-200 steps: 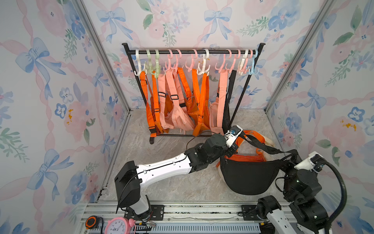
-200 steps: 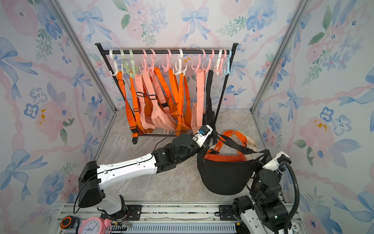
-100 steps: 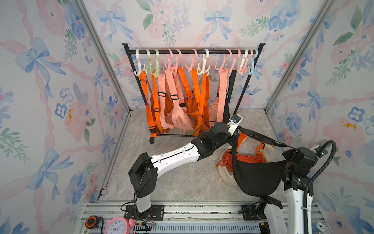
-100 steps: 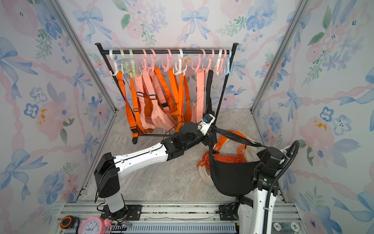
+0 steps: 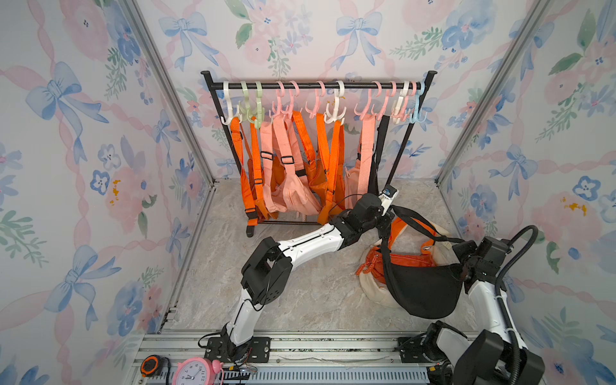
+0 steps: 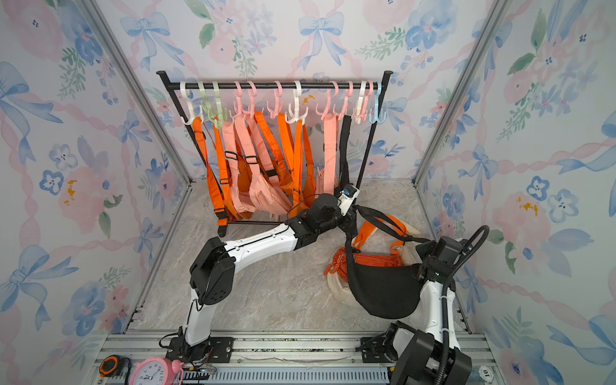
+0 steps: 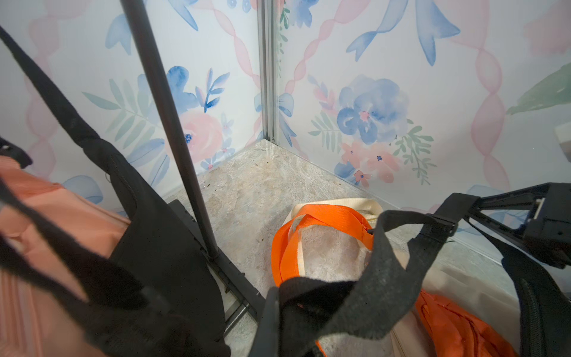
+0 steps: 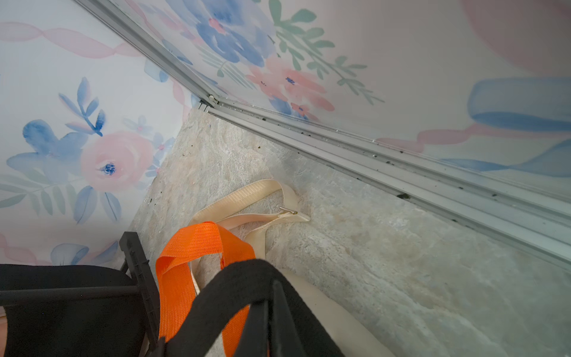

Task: Take the bag off the hook
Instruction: Place the bag inside the bag.

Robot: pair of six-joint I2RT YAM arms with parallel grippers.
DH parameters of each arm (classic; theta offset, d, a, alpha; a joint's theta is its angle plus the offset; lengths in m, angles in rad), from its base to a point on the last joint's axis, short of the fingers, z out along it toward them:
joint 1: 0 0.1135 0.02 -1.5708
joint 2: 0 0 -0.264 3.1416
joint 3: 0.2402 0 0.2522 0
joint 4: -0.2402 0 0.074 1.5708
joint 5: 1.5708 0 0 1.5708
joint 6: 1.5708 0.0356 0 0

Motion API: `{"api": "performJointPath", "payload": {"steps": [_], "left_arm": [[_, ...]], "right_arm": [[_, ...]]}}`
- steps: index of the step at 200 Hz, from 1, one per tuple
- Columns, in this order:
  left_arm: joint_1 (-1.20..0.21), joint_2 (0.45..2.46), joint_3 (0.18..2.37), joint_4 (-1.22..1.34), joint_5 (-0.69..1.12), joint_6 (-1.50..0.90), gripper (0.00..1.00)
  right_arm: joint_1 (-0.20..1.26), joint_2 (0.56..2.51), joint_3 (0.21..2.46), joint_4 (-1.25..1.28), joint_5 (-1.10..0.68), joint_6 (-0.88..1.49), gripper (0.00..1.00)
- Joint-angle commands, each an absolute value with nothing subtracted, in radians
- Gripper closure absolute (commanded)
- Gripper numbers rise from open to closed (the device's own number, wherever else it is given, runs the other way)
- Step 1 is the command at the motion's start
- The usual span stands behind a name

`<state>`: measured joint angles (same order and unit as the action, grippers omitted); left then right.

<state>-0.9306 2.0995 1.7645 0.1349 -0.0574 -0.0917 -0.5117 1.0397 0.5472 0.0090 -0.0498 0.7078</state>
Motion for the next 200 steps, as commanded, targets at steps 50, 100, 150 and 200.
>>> {"api": "performJointPath", "payload": {"steps": [50,100,150,200], "left_arm": [[-0.904,2.286,1.985,0.018,0.01,-0.121,0.96],[-0.903,2.325,2.027,-0.007,0.041,-0.124,0.68],[-0.903,2.262,1.978,-0.012,0.025,-0.136,0.45],[-0.908,2.119,1.851,0.024,0.006,-0.16,0.44]], "right_arm": [[-0.518,1.195,0.59,0.186,-0.131,0.756,0.91],[-0.526,1.169,0.584,0.183,-0.121,0.747,0.56],[-0.527,1.107,0.592,0.155,-0.132,0.752,0.21],[-0.489,0.971,0.639,0.1,-0.197,0.75,0.04]]}}
